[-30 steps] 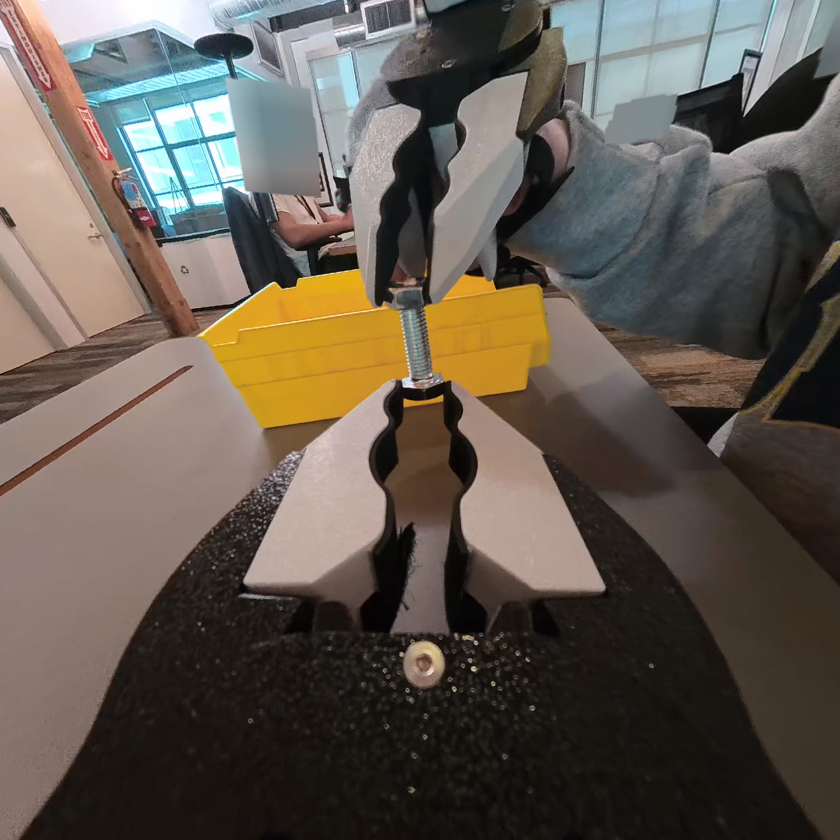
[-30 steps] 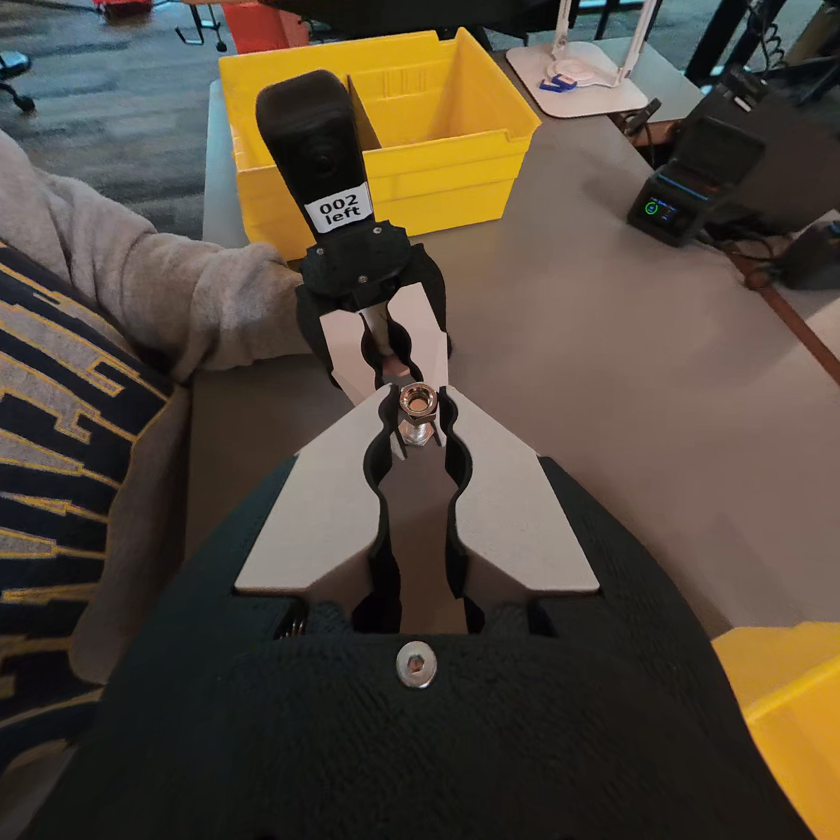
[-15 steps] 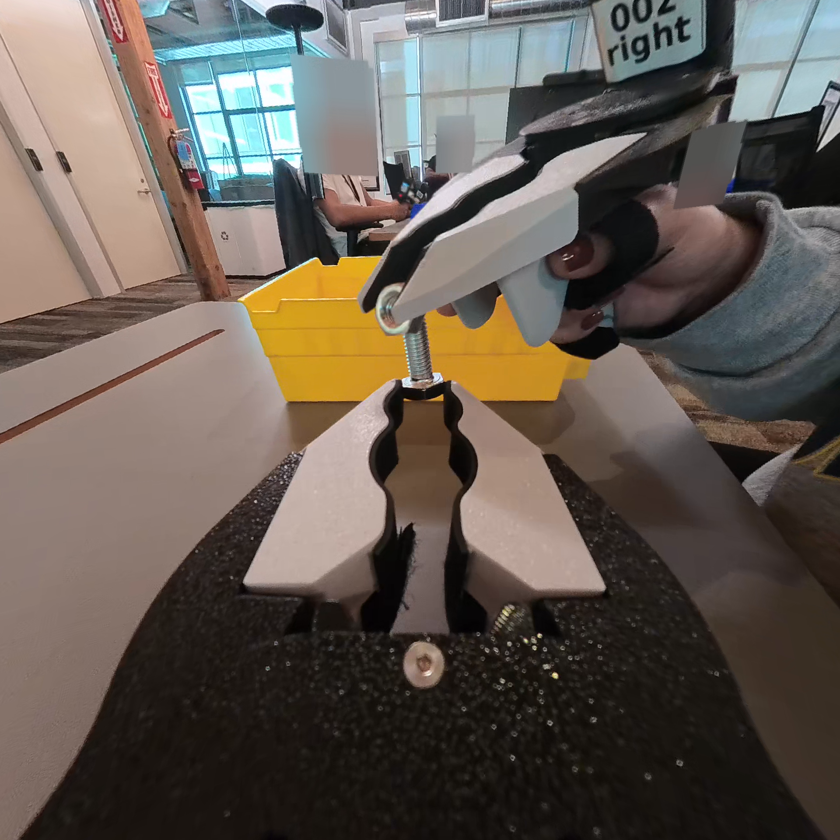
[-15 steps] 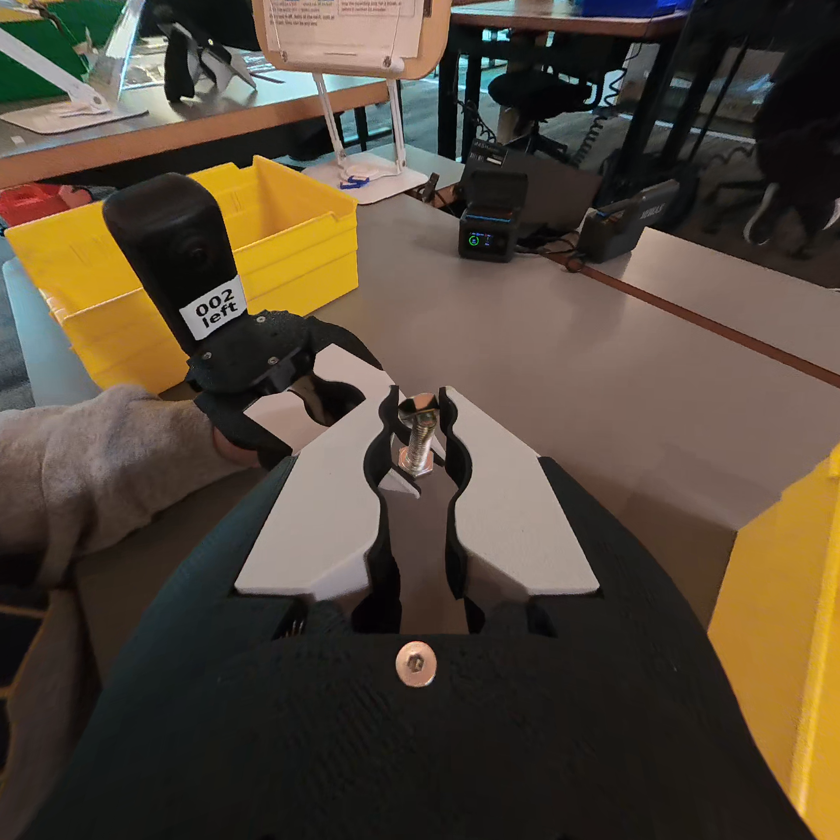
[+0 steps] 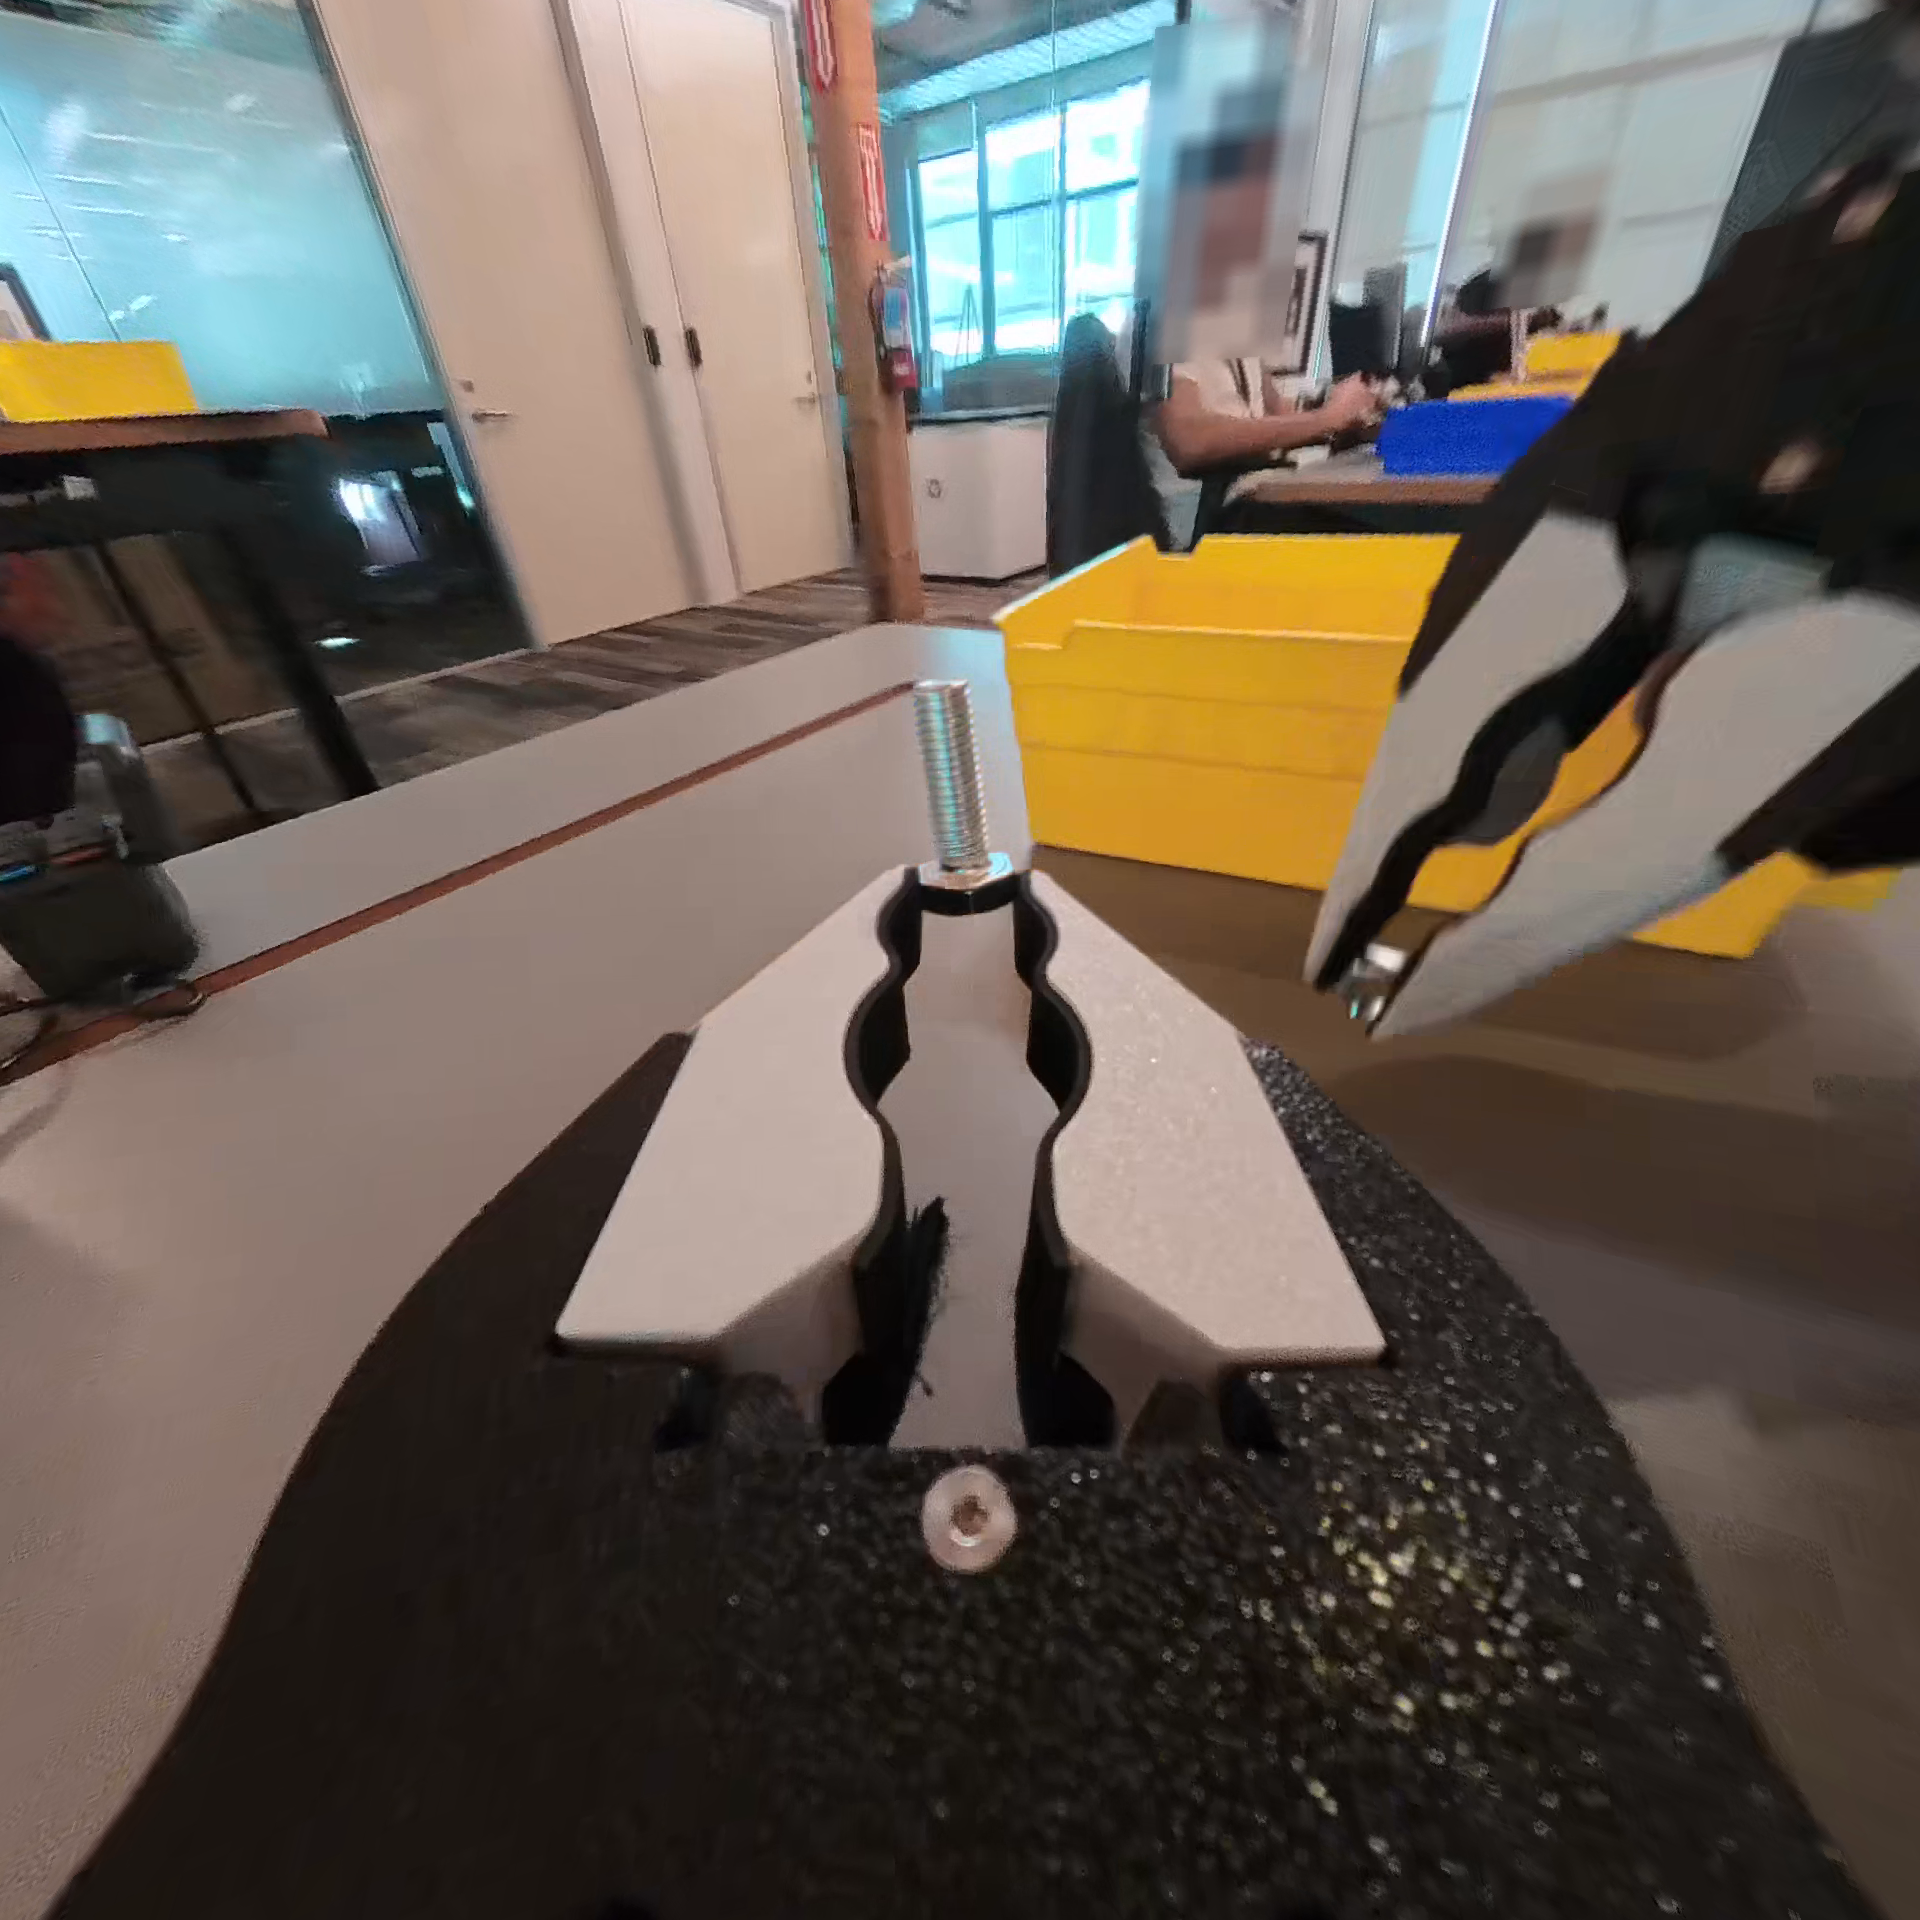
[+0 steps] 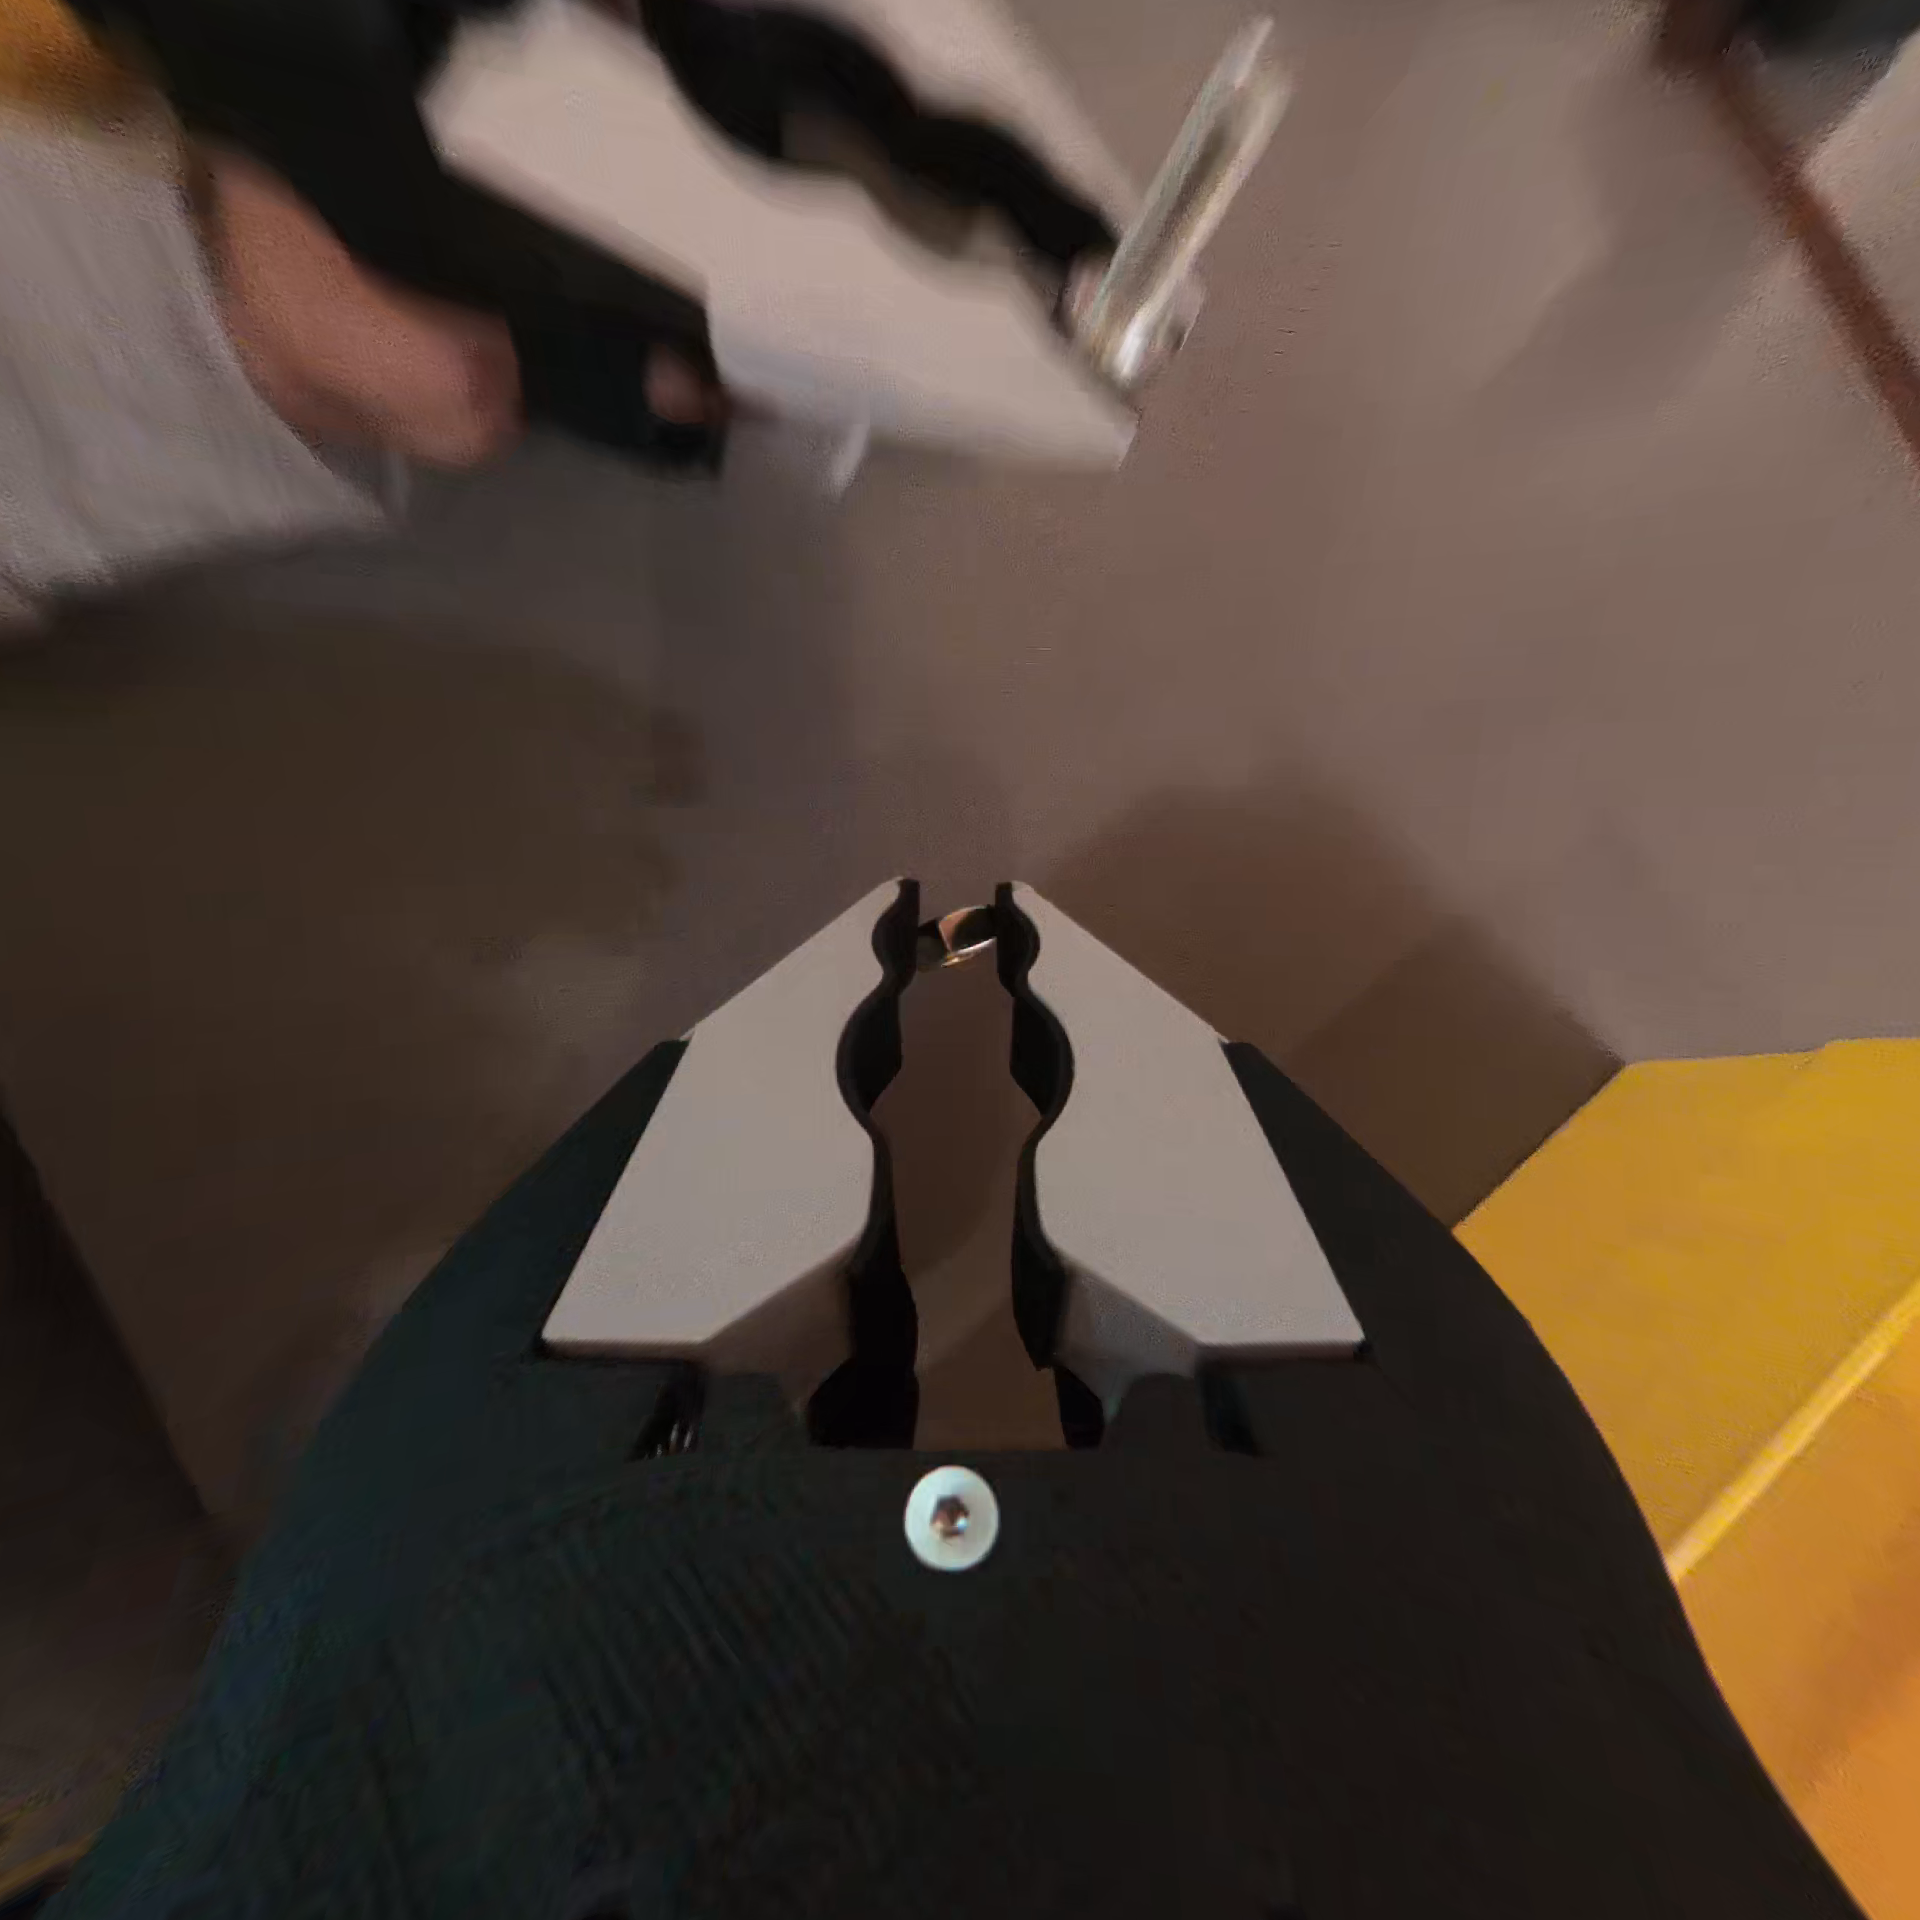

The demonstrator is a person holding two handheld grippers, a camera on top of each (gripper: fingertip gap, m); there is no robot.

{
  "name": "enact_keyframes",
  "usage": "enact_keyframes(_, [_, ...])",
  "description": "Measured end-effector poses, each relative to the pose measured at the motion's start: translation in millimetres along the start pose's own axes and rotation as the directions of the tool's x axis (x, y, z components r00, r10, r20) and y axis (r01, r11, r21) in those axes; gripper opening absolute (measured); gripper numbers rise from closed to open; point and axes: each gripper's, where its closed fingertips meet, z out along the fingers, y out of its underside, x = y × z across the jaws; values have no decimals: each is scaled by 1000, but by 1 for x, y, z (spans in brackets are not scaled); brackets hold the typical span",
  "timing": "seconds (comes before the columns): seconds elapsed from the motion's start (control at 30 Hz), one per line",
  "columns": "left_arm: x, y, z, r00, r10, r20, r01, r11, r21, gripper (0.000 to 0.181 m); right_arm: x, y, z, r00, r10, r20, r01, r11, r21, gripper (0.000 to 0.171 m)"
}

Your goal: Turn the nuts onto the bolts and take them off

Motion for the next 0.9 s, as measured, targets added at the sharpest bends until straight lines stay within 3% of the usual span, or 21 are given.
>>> enact_keyframes(0.1, [-4, -4, -3, 1000, -28, -7, 28, 999, 33, 16, -10, 20, 21, 995, -56, 80, 70, 980, -188, 13])
enact_keyframes(0.27, [-2, -7, -5, 1000, -18, -24, 19, 998, 52, 16, -20, 24, 42, 985, -25, 171, 67, 968, -243, 13])
enact_keyframes(0.4, [-3, -10, -5, 1000, 8, -17, -7, 998, 59, 16, -28, 15, 43, 967, 76, 244, -31, 982, -184, 19])
enact_keyframes(0.47, [-2, -11, -6, 999, 33, -13, -32, 998, 61, 16, -20, 3, 30, 974, 87, 209, -65, 992, -108, 24])
enact_keyframes(0.57, [2, -14, -8, 993, 120, -15, -119, 991, 64, 16, 5, -45, -7, 987, 119, 110, -140, 969, 205, 32])
enact_keyframes(0.63, [9, -15, -8, 979, 201, -29, -199, 978, 63, 16, 13, -73, -34, 983, 145, 113, -178, 905, 386, 20])
enact_keyframes(0.9, [42, 2, -1, 865, 486, -121, -491, 871, -11, 16, 7, -78, -28, 989, 106, 106, -137, 928, 346, 17])
